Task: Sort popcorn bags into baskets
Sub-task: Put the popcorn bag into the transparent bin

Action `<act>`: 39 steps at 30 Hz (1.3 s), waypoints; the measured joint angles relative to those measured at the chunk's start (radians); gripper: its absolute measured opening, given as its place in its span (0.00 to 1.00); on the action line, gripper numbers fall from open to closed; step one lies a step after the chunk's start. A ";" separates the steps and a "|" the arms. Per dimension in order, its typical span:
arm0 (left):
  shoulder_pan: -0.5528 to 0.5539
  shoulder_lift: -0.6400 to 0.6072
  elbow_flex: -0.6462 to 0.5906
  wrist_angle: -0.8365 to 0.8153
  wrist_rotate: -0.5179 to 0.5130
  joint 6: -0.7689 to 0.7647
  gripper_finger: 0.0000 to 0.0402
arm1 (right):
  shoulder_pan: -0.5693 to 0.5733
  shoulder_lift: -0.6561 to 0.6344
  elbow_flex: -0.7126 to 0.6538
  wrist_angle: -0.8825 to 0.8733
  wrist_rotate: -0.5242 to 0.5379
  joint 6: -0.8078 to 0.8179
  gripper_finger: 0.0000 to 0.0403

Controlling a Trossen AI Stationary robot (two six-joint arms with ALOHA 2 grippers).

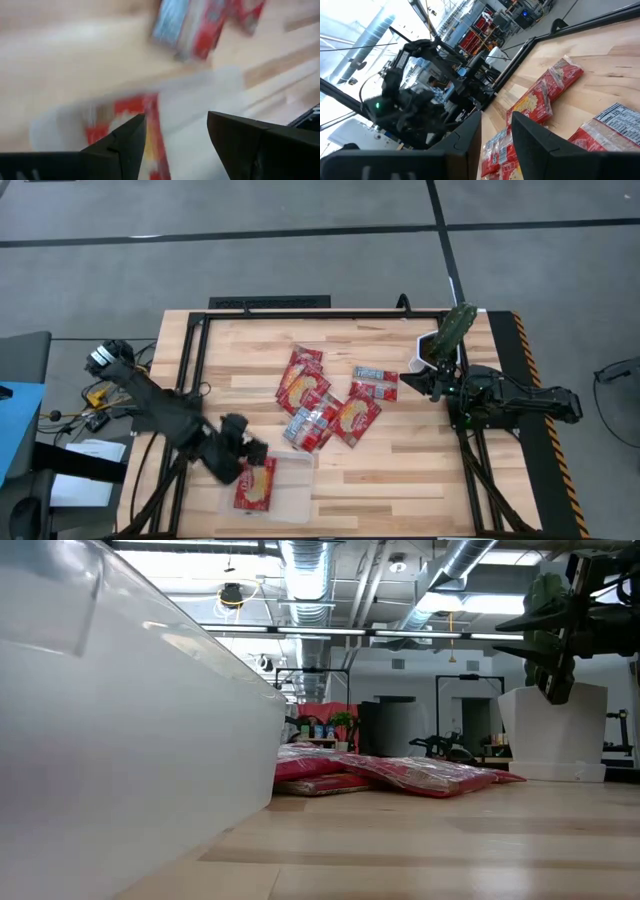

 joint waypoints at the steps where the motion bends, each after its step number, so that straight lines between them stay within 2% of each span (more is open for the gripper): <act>1: 0.041 -0.013 0.000 -0.010 -0.002 0.073 0.49 | 0.000 0.000 0.000 0.000 0.000 -0.003 0.33; 4: 0.195 -0.040 -0.012 -0.015 0.016 0.313 0.49 | 0.000 0.000 0.000 0.000 0.000 -0.003 0.33; 8: 0.394 -0.040 -0.034 0.028 0.110 0.658 0.49 | 0.000 0.000 0.000 0.000 0.000 -0.003 0.32; 12: 0.524 -0.034 -0.081 0.142 0.212 0.852 0.49 | 0.000 0.000 0.000 0.000 -0.001 -0.002 0.32; 18: 0.579 -0.035 -0.212 0.371 0.316 0.909 0.49 | 0.000 0.000 0.000 0.000 -0.001 0.001 0.32; 26: 0.579 -0.034 -0.389 0.710 0.358 0.905 0.51 | 0.000 0.000 0.000 0.000 -0.001 -0.006 0.33; 31: 0.579 -0.008 -0.419 0.720 0.339 0.903 0.62 | 0.000 0.000 0.000 0.000 -0.001 -0.006 0.32; 35: 0.579 0.066 -0.418 0.790 0.374 0.901 0.72 | 0.000 0.000 0.000 0.000 0.000 -0.006 0.32; 39: 0.579 0.156 -0.418 0.859 0.402 0.848 0.75 | 0.000 0.000 0.000 0.000 0.000 -0.006 0.32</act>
